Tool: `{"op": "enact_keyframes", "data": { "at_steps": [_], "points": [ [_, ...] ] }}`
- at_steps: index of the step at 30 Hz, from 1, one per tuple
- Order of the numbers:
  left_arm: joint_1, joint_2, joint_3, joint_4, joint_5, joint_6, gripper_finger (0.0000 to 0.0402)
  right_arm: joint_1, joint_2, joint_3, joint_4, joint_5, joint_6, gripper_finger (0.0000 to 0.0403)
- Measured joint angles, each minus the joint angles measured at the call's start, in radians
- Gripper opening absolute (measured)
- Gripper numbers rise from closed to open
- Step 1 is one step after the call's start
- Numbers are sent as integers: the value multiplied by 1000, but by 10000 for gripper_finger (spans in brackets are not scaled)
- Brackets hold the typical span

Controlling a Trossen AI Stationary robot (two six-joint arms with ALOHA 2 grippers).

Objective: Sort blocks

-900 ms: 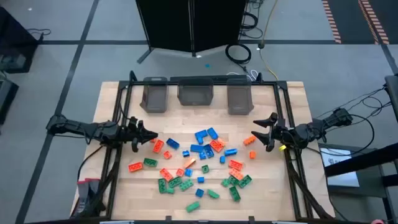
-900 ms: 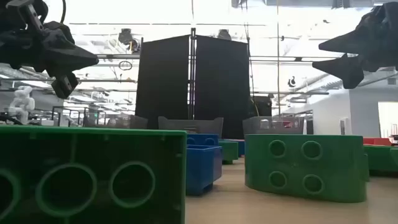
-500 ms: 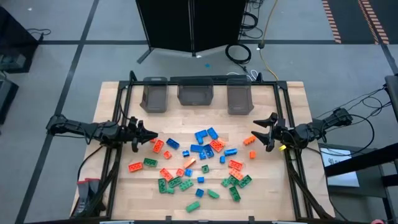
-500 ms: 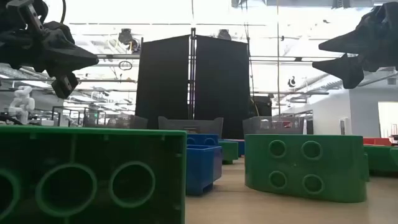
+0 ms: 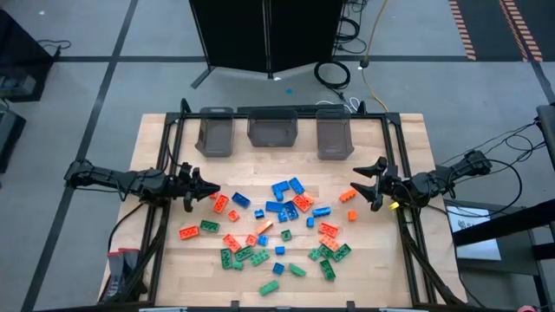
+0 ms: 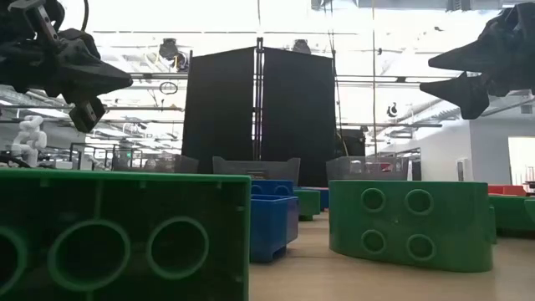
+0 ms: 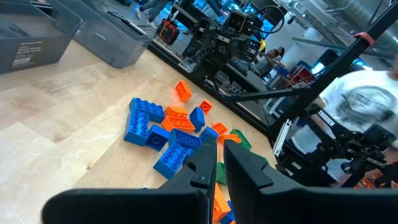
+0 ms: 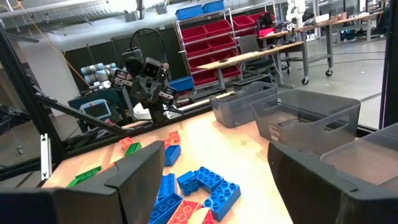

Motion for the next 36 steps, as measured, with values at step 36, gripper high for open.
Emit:
{"op": "enact_keyframes", "data": {
  "at_steps": [36],
  "points": [
    [0, 0, 0, 0, 0, 0, 33, 0, 0, 0, 30, -1, 36, 281]
  ]
}}
